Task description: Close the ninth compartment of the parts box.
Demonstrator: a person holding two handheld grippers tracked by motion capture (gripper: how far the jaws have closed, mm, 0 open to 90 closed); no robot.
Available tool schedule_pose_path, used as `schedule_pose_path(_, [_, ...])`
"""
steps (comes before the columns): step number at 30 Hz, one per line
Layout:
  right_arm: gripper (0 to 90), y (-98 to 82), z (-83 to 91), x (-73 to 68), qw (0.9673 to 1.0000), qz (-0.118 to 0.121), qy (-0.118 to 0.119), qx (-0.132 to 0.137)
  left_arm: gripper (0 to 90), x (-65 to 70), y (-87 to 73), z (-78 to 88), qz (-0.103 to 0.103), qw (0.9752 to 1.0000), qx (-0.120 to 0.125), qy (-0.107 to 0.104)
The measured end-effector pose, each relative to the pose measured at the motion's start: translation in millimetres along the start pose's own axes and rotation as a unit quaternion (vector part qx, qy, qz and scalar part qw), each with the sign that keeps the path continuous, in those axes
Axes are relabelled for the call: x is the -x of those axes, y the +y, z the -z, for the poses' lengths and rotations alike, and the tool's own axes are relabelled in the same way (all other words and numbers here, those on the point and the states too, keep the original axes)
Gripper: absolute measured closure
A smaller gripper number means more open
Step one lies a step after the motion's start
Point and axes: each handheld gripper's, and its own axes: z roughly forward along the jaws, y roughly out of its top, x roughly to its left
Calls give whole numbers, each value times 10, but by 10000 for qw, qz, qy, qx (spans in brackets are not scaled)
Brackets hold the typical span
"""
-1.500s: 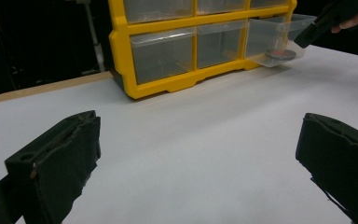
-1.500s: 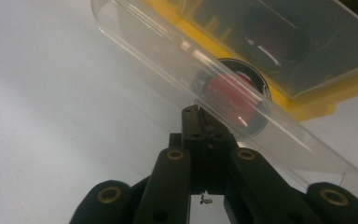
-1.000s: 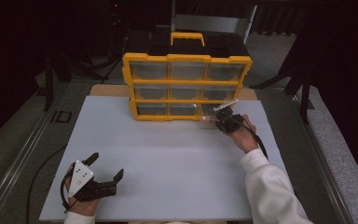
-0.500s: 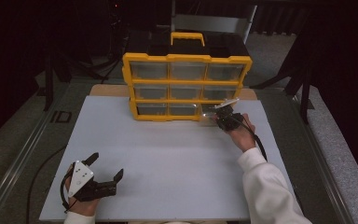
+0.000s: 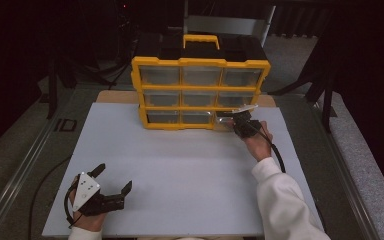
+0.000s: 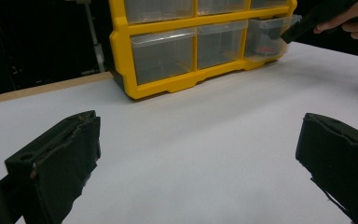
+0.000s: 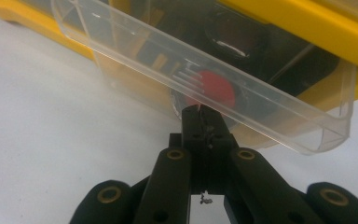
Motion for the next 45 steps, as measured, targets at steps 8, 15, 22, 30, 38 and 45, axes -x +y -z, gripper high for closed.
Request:
schedule_pose_path(8, [897,13,-27,47,9997,-218,-33,95,0,3,-1,-3,5,10000,-3,-3])
schedule_pose_path(15, [898,30,-53,93,9995,-281,-114,87,0,4,-2,-7,-2,10000,-17,-9])
schedule_pose_path(22, [898,50,-89,124,9990,-356,-215,136,0,3,-3,-9,3,10000,-13,-7])
schedule_pose_path(30, [898,65,-122,173,9982,-481,-306,176,0,2,-3,-10,0,10000,-16,-9])
schedule_pose_path(38, [898,72,-176,212,9968,-652,-389,235,0,3,-4,-16,-6,10000,-26,-23])
schedule_pose_path(45, [898,71,-181,212,9971,-611,-397,223,0,9,-3,-23,-16,10000,-38,-32])
